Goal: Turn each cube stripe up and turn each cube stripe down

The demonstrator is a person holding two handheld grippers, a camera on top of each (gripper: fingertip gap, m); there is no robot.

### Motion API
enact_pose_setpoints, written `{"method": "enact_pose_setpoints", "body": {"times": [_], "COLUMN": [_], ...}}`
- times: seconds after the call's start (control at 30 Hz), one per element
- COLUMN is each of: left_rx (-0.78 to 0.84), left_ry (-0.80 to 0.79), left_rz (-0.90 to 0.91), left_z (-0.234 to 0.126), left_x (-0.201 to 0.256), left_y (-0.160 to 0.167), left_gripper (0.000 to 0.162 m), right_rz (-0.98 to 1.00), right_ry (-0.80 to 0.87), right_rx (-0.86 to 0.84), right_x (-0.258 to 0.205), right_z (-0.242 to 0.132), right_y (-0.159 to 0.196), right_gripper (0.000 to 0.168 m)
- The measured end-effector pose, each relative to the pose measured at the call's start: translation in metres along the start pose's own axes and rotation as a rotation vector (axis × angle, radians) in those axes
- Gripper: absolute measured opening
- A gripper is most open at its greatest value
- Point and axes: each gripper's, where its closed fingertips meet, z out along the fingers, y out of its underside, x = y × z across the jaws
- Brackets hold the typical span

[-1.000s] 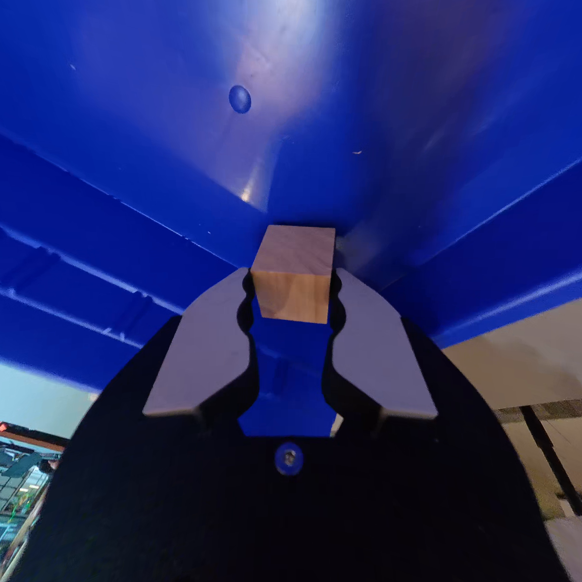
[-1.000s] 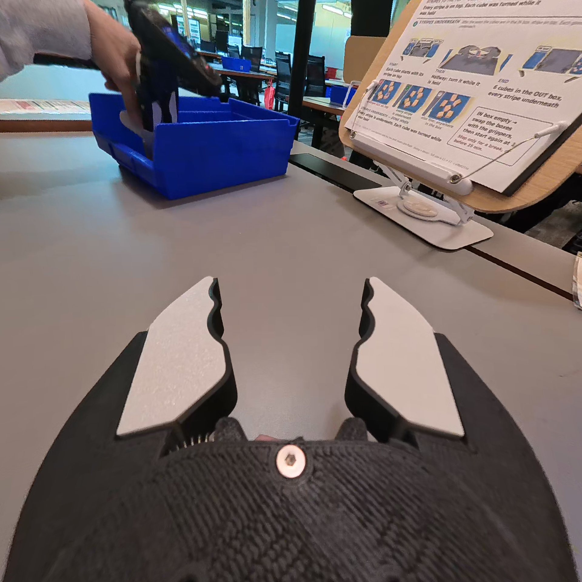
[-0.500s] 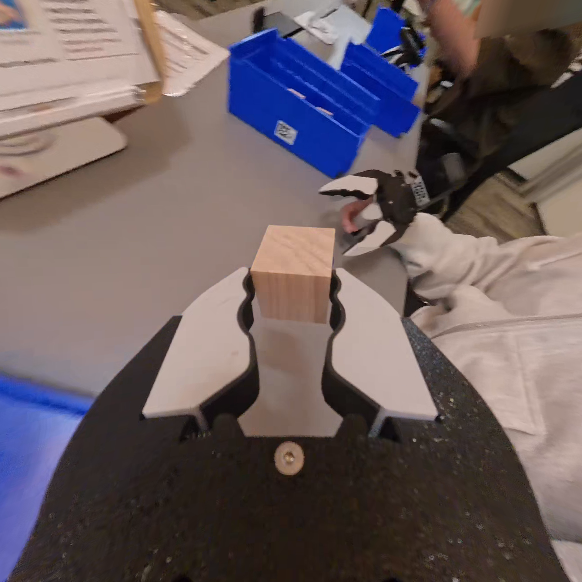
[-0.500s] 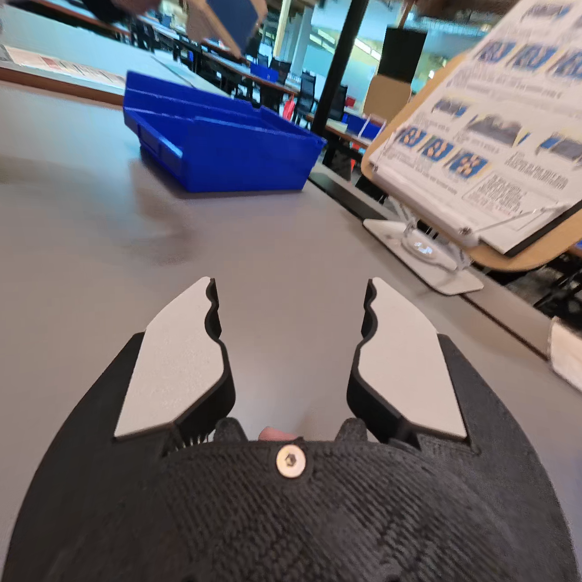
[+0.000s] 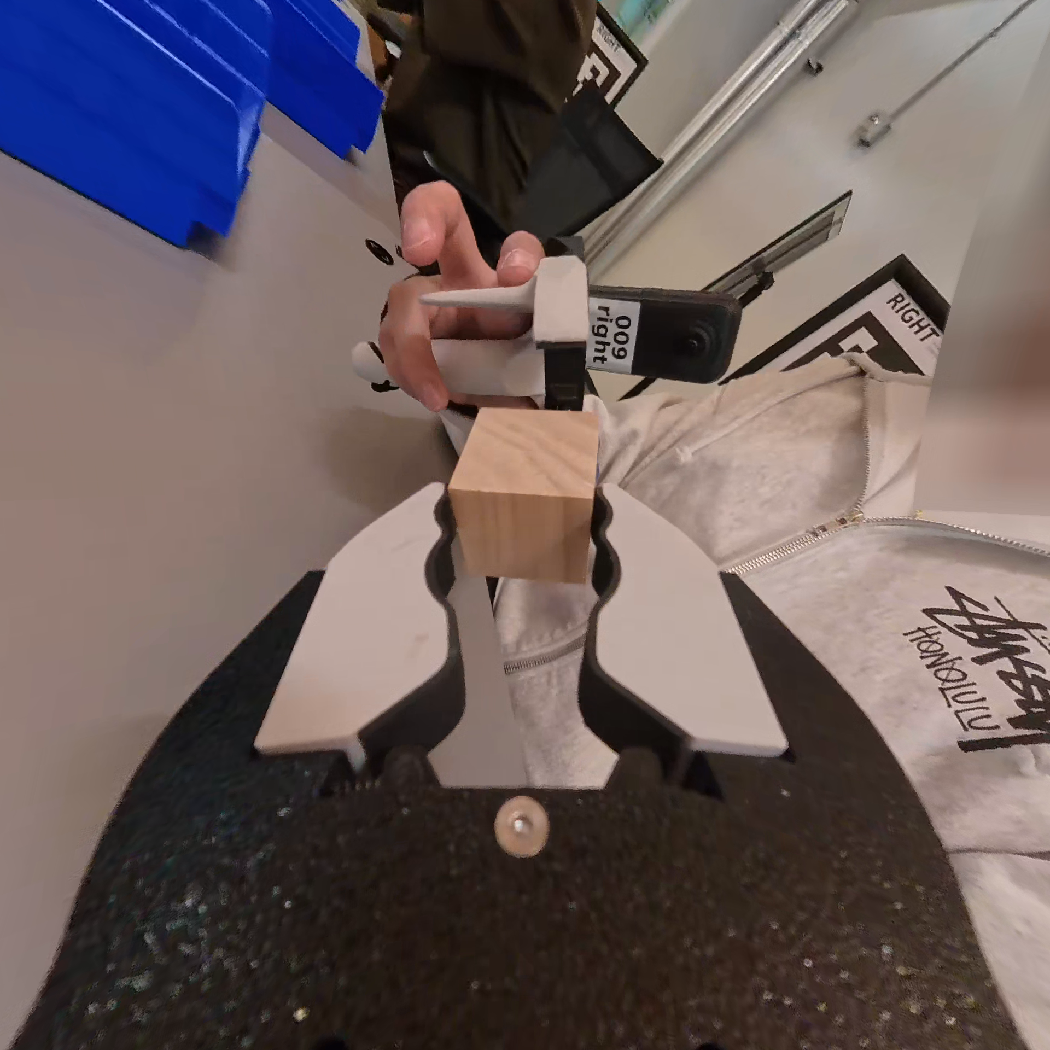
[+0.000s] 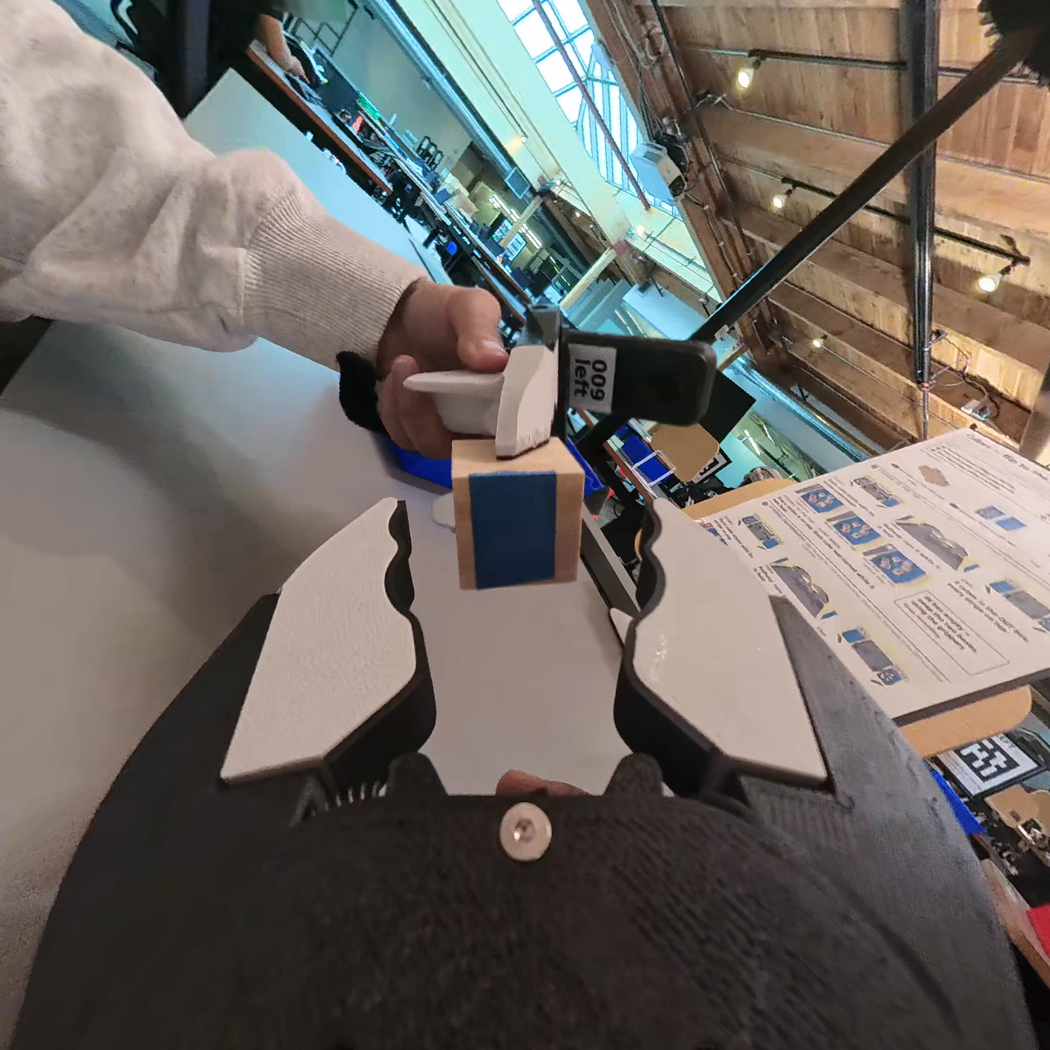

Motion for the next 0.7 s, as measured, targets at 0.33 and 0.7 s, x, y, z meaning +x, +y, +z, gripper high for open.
{"method": "enact_pose_setpoints", "body": {"times": [0.33, 0.7], "left_rx": [-0.003, 0.284], "left_ry": [0.054, -0.333], "left_rz": [-0.021, 0.192], "left_z": [0.011, -0.013], "left_x": [-0.001, -0.046], "left_y": [0.000, -0.034], "left_gripper": [0.045, 0.072], "right_rz": [-0.007, 0.251], "right_ry": [-0.044, 0.057], "right_rx": [-0.017, -0.398], "right_x": [-0.007, 0.042], "right_z": [-0.001, -0.032], "right_y": [0.011, 0.060], "right_gripper": [0.045, 0.046]}}
